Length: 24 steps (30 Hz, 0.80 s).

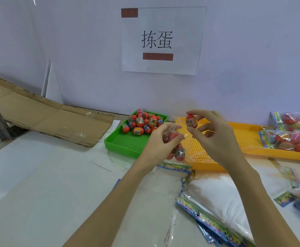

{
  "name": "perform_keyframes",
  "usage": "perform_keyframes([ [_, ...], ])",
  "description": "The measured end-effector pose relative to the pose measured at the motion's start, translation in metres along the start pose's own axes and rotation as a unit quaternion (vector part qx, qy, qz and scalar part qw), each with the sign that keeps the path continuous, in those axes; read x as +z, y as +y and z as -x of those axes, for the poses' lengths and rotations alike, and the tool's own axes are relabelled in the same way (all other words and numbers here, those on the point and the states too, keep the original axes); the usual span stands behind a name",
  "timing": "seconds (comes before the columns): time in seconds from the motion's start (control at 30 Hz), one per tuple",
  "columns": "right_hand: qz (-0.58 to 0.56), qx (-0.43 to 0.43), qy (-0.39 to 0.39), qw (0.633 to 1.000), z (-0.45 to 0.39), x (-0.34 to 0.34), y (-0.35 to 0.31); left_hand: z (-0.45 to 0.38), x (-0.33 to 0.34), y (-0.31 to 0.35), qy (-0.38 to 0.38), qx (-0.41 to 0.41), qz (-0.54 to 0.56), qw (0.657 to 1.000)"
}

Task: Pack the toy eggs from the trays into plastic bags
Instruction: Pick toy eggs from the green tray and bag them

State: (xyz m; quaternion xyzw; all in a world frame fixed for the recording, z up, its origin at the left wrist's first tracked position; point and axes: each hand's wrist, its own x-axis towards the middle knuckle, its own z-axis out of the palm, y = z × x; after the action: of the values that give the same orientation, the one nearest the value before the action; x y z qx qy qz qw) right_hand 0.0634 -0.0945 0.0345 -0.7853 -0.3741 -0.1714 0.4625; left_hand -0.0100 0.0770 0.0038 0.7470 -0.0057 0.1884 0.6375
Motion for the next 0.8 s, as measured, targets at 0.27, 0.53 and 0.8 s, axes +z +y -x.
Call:
perform_keyframes([
  [0.27,-0.067,-0.028,0.017,0.997,0.001,0.001,-0.012,0.0,-0.003,0.003,-0.027,0.046,-0.031,0.998],
  [0.53,0.044,-0.032,-0.029,0.998,0.0,-0.006,-0.007,0.001,0.001,-0.001,-0.013,0.046,-0.013,0.999],
  [0.8,0.021,0.025,-0.075,0.997,0.002,-0.01,-0.007,0.004,0.004,0.003,-0.01,0.073,-0.012,0.997],
])
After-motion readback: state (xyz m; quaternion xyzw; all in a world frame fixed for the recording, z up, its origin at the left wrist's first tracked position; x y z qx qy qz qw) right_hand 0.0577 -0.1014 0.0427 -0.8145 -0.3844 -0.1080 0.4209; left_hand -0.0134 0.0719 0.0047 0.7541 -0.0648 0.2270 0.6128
